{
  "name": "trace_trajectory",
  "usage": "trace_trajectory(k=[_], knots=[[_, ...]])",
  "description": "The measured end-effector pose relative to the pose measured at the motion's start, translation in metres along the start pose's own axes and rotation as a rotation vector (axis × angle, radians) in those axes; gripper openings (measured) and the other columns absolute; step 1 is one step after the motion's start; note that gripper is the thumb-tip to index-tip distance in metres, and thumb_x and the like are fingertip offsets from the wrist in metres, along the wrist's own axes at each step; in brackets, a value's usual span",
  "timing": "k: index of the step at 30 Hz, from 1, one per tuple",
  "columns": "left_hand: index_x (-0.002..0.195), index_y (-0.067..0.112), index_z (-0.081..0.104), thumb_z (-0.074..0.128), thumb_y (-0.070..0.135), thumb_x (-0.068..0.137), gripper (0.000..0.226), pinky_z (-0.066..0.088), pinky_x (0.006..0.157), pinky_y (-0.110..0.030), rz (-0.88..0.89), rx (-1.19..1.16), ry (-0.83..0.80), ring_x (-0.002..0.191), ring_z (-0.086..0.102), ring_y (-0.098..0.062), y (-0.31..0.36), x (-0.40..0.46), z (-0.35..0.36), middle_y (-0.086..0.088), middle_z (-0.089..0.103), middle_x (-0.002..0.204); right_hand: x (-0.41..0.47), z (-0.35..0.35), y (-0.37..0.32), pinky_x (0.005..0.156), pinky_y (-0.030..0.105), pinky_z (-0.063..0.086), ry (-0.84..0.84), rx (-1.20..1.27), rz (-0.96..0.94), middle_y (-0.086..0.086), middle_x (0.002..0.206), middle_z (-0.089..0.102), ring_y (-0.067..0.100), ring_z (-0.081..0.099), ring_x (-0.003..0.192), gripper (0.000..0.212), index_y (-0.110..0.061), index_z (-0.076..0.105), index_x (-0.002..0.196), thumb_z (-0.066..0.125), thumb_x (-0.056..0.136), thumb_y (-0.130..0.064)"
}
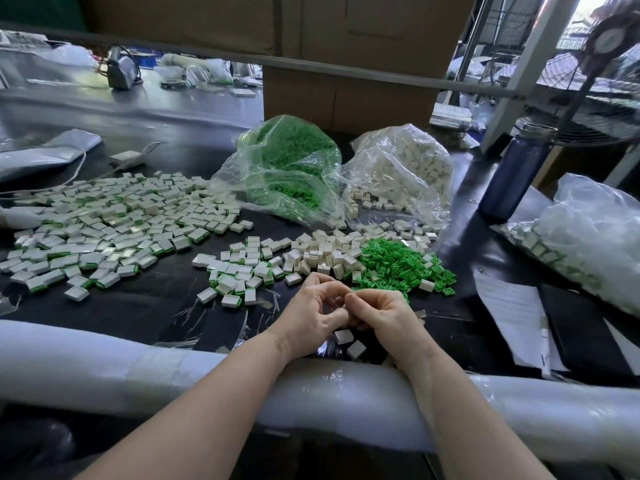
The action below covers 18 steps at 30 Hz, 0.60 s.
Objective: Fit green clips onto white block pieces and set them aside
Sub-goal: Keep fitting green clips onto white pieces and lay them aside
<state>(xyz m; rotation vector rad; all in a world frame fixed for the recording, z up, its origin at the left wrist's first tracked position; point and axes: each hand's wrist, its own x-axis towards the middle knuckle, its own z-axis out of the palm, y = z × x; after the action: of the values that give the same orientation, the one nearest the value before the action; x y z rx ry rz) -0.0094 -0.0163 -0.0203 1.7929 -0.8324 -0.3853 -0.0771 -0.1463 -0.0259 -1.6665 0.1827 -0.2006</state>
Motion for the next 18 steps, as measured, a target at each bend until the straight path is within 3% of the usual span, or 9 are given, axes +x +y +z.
trace_trajectory(k=[5, 9, 18], knots=[[0.080, 0.026, 0.060, 0.058, 0.000, 0.083, 0.026, 0.047, 0.077, -0.022, 0.002, 0.004, -0.024, 0.082, 0.048, -0.013, -0.0017, 0.0022, 0.0022, -0.004, 0.043, 0.104, -0.0004, -0.0004, 0.0004, 0.056, 0.023, 0.039, 0.026, 0.003, 0.000, 0.008, 0.062, 0.059, 0.015, 0.048, 0.059, 0.018, -0.012, 0.072, 0.076, 0.059, 0.088, -0.010], [0.077, 0.030, 0.058, 0.058, 0.003, 0.082, 0.028, 0.045, 0.072, -0.019, 0.009, 0.032, -0.043, 0.078, 0.047, -0.012, -0.0039, 0.0034, 0.0029, -0.004, 0.043, 0.103, -0.0008, -0.0014, -0.0002, 0.055, 0.025, 0.035, 0.023, -0.031, -0.005, 0.015, 0.067, 0.055, 0.022, 0.042, 0.062, 0.016, -0.006, 0.072, 0.080, 0.058, 0.089, -0.009], [0.077, 0.032, 0.056, 0.058, 0.006, 0.083, 0.027, 0.043, 0.069, -0.013, 0.018, 0.061, -0.064, 0.077, 0.047, -0.008, -0.0077, 0.0048, 0.0036, 0.000, 0.041, 0.101, -0.0013, -0.0017, 0.0003, 0.053, 0.025, 0.033, 0.044, -0.036, -0.002, 0.013, 0.062, 0.052, 0.018, 0.039, 0.056, 0.017, -0.001, 0.072, 0.080, 0.059, 0.088, -0.008]])
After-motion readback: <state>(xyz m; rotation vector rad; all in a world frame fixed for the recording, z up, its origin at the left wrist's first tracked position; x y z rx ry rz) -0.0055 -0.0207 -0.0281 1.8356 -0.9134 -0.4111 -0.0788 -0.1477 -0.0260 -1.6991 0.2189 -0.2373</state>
